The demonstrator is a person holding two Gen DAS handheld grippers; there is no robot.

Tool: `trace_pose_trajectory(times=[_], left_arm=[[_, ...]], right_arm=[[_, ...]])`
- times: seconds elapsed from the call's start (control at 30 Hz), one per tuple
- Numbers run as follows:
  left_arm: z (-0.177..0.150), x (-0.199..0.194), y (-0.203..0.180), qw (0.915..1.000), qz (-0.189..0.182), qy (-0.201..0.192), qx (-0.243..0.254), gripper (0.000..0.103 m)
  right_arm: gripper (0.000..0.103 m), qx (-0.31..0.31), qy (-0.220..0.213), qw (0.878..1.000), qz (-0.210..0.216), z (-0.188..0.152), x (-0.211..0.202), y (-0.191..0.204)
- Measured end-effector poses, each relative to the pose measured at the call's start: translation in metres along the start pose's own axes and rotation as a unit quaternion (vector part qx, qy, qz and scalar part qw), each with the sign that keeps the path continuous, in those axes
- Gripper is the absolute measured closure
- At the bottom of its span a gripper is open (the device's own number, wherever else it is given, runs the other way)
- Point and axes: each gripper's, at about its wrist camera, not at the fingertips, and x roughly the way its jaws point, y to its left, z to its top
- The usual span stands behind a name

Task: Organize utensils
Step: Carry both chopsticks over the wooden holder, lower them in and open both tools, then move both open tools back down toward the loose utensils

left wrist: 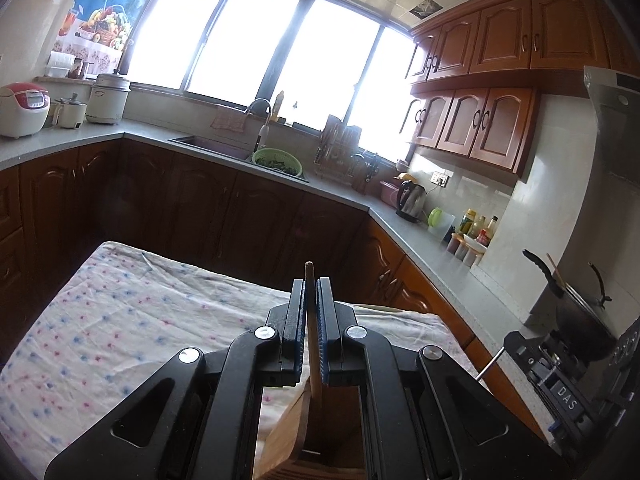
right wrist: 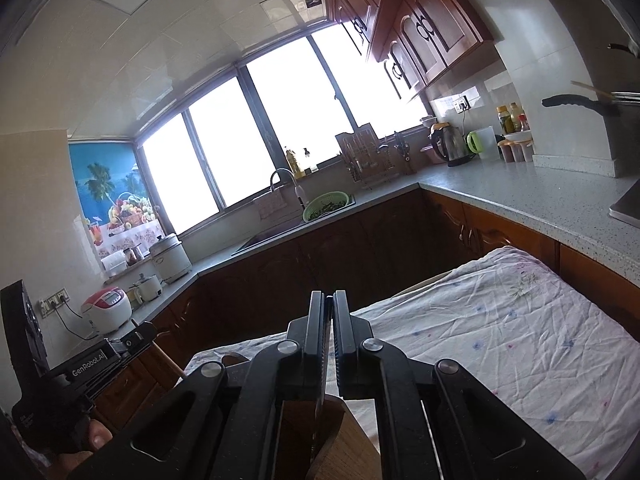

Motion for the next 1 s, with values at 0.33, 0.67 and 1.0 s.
trace_pose_trajectory(times=[0.33, 0.67, 1.0], left_arm=[[0.002, 0.005, 0.001, 0.9996, 0.013, 0.024, 0.002, 0.094], [0.004, -0.027, 0.013, 0.9993, 0.025, 0.027, -0.012, 0.028], [-0.007, -0.104, 0.037, 0.9973, 0.054, 0.041, -0.025, 0.006]], right_arm=[[0.098, 0.010, 0.024, 1.000, -0.003, 0.002, 0.007, -0.005], [0.036, 0.039, 0.048, 0.998, 0.009, 0.005, -0.003, -0.014], [0.004, 0.046, 0.048, 0.997, 0.039, 0.008, -0.066, -0.009]])
